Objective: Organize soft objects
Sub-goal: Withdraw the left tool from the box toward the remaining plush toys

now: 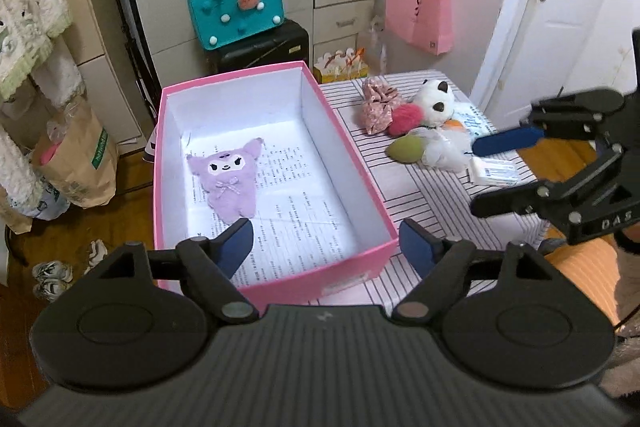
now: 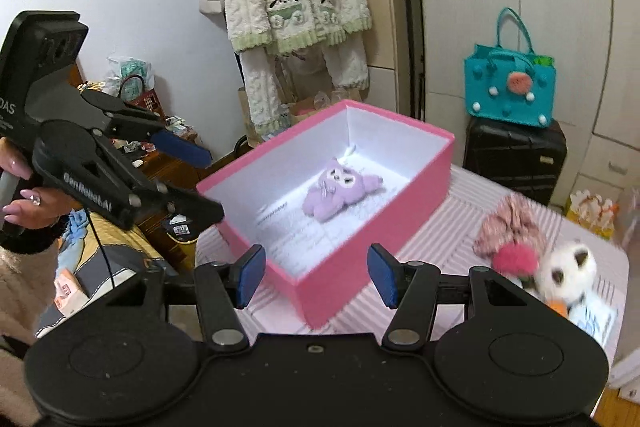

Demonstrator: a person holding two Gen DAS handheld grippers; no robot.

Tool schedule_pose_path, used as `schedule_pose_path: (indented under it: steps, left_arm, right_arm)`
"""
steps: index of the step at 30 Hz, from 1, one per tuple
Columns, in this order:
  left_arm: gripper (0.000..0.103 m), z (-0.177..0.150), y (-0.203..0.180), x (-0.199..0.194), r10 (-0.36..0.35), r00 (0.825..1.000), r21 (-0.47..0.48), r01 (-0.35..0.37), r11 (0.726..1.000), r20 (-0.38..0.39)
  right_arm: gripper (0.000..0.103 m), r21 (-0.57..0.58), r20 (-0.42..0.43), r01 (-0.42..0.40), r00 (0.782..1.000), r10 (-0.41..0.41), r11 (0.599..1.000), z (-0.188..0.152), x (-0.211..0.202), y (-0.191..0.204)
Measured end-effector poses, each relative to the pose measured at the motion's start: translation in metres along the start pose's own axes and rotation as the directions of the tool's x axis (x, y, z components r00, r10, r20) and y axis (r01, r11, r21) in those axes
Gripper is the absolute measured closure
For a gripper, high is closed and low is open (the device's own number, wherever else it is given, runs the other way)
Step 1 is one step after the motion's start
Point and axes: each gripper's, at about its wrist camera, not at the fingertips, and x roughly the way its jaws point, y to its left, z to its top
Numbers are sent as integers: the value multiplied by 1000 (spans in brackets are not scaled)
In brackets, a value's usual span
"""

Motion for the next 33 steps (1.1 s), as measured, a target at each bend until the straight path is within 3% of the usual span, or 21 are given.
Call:
schedule_pose_path:
  steps: [12,22,29,33]
  left_arm:
    - [19,-32,-37,2,-14,1000,47,14,999,-7]
    - [19,-43,-72,25,-63,996,111,69,991,-56]
    - [19,-45,-102,34,-100,995,186,96,978,13]
    - [19,-41,-114,50,-115,993,192,115,975,-6]
  right_arm:
    - [38,22,2,63,998,-63,998,-61,-34,-3]
    - [36,61,-34,128,991,-126,990,-104,-34,-20]
    - [35,91,-43,149,988,-146,985,-130,-29,-37]
    - [32,107,-20,162,987,-161,981,-141,-32,-48]
